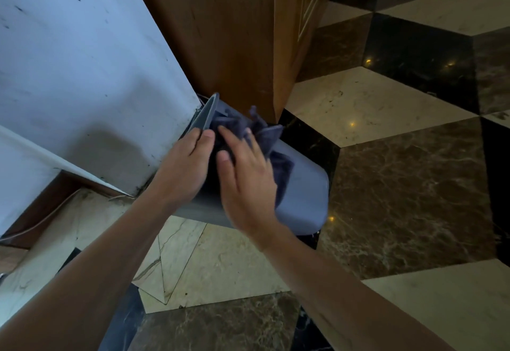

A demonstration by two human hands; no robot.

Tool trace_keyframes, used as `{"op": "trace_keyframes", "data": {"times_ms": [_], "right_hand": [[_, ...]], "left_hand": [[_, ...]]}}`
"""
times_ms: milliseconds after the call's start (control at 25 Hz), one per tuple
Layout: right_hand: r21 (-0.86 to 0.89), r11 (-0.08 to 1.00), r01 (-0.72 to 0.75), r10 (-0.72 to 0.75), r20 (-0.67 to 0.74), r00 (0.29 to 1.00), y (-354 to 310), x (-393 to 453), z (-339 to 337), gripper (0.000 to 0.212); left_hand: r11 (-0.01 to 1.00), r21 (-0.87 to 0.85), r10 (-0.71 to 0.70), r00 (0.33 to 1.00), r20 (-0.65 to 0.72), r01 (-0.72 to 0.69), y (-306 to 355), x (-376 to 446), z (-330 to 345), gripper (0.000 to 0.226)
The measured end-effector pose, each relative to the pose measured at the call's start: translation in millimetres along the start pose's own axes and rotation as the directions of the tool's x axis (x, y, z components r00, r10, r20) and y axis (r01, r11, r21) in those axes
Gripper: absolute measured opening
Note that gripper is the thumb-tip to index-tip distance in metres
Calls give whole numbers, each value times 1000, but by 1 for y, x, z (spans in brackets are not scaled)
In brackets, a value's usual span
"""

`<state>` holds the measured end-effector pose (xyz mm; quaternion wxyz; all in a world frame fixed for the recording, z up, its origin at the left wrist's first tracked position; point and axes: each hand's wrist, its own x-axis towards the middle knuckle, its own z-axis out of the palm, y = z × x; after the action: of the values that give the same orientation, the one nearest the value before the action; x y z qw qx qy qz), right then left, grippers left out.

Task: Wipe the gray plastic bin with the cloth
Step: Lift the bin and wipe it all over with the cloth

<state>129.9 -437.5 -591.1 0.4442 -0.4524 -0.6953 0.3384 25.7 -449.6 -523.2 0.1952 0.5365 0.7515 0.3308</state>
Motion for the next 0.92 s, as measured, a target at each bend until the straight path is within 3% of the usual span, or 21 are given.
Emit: {"op": "trace_keyframes", "data": {"times_ms": [120, 240, 480, 600, 680, 800, 920], "right_hand": [[-160, 975, 154, -139, 103, 985, 6, -14, 4, 52], [-289, 945, 154, -124, 118, 985, 34, -23, -2, 59], [-323, 925, -199, 213, 10, 977, 98, -17, -26, 59], [-101, 898, -428, 431, 11, 902, 122, -15, -38, 61], [-1, 875, -483, 483, 1, 875, 124, -17, -38, 59], [-141, 901, -411, 405, -72, 912, 106, -20, -31, 54], [-283, 940, -191, 175, -82, 981, 76, -26, -21, 50]], "left_hand": [[997, -68, -41, 998, 40, 44, -13, -3, -10, 41], [999, -28, -42, 999, 13, 43, -25, -3, -18, 45], [994, -8, -112, 994, 0, 112, -44, -5, -31, 57], [988, -31, -150, 988, -24, 150, -45, -10, -32, 54], [988, -11, -156, 988, -19, 156, -41, -15, -32, 54], [989, 41, -137, 990, -36, 139, -34, -26, -29, 53], [993, 69, -90, 995, -52, 94, -25, -36, -22, 45]]}}
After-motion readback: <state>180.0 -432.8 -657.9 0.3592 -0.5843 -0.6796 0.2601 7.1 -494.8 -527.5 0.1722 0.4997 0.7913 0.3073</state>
